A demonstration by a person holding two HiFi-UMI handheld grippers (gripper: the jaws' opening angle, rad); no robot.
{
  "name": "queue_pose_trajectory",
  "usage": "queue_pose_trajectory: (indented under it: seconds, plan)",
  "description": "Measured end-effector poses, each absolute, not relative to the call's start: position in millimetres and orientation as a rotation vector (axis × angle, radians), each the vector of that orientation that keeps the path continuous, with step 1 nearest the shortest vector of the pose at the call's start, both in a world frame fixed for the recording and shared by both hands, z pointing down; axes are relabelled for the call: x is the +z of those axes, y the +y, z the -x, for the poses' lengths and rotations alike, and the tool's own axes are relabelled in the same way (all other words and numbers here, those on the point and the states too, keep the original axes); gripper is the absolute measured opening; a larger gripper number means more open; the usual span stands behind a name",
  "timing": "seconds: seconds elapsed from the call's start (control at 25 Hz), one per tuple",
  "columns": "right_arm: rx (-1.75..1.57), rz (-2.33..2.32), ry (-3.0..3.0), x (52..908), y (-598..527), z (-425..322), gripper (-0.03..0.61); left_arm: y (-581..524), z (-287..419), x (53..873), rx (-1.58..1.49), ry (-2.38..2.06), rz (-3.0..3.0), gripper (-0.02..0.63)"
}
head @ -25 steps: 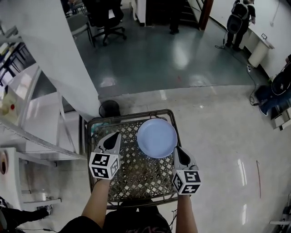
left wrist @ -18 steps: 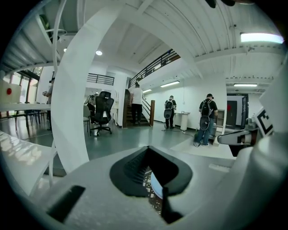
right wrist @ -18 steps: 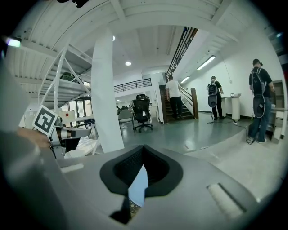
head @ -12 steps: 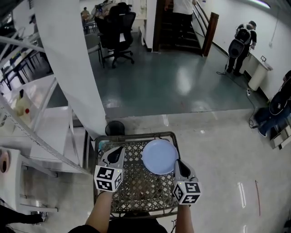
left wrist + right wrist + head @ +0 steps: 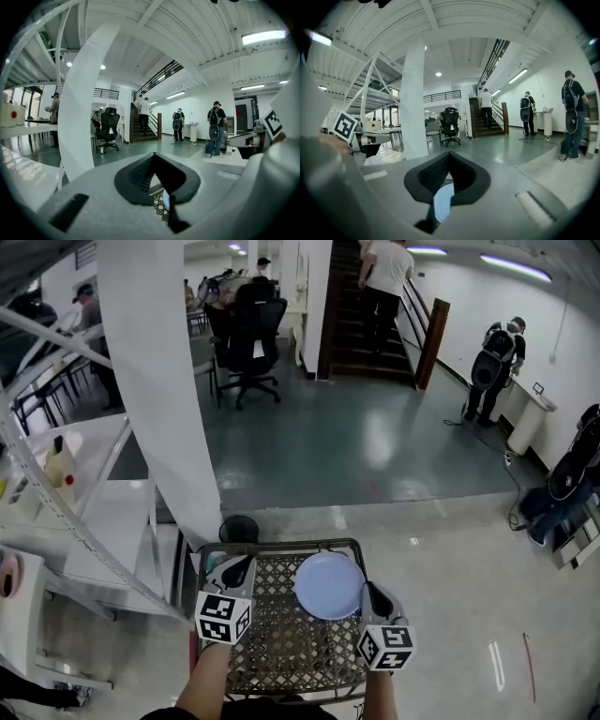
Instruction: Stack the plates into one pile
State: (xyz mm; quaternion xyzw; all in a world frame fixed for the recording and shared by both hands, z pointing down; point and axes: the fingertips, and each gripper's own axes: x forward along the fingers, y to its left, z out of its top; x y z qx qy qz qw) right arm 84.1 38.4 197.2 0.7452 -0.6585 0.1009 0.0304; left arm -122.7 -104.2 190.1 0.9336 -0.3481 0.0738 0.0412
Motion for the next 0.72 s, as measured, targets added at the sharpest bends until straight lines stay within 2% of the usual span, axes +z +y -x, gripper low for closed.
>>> queue_pose_trajectory:
  seconds: [0.72]
  plan:
    - [0.257, -2.289, -2.056, 185, 36, -70, 0.007, -100, 132, 177, 0.171, -1.061, -2.884, -0.002]
